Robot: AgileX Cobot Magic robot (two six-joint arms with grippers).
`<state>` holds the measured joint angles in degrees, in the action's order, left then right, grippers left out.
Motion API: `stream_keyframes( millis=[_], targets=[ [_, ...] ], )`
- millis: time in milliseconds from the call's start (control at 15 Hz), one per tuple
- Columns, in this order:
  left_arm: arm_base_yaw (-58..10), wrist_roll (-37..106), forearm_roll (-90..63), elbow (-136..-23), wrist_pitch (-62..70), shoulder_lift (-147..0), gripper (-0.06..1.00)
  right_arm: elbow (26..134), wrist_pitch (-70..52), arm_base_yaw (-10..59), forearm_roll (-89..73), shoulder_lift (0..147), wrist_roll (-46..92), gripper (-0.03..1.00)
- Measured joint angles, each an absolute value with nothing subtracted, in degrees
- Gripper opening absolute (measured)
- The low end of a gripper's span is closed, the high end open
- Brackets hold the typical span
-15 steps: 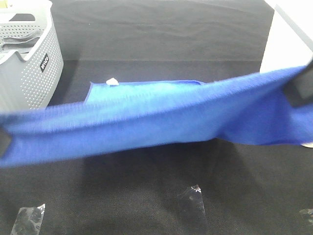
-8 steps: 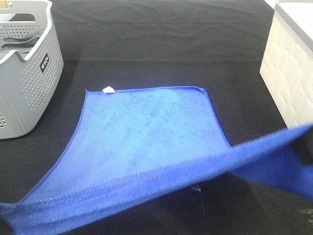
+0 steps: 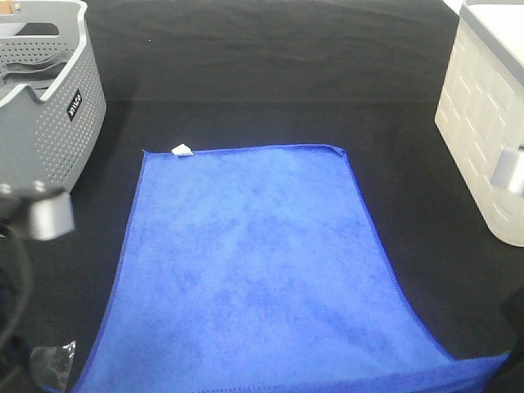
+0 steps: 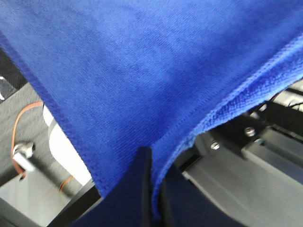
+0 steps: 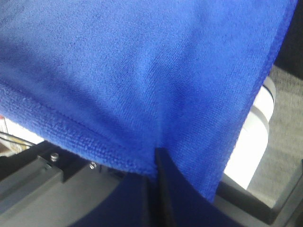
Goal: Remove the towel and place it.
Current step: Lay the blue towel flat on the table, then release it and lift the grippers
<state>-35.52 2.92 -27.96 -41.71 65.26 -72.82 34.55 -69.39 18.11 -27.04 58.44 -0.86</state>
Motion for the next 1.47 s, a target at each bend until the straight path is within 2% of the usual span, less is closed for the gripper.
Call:
stream_keyframes(
  millis=[400, 867, 1133, 1333, 1467],
  targets=[
    [-35.7, 10.3, -28.0, -41.7, 62.8, -87.9, 0.00, 32.8, -64.0, 18.1, -27.1, 73.4, 4.8, 0.03],
    [-35.7, 15.5, -29.5, -43.0, 62.0, -96.4, 0.00, 32.8, -62.2, 18.0, -28.5, 88.4, 12.4, 0.03],
    [-35.7, 17.7, -29.2, -45.0, 62.0, -101.0, 0.00, 32.8, -61.0, 18.0, -29.9, 91.3, 14.1, 0.04],
    [-35.7, 17.9, -29.6, -45.1, 62.2, -102.3, 0.00, 32.4, -61.0, 18.0, -31.9, 91.2, 14.2, 0.10],
    [-35.7, 18.0, -30.8, -45.1, 62.1, -102.3, 0.06, 31.2, -61.1, 18.0, -32.7, 91.2, 14.2, 0.21]
  ],
)
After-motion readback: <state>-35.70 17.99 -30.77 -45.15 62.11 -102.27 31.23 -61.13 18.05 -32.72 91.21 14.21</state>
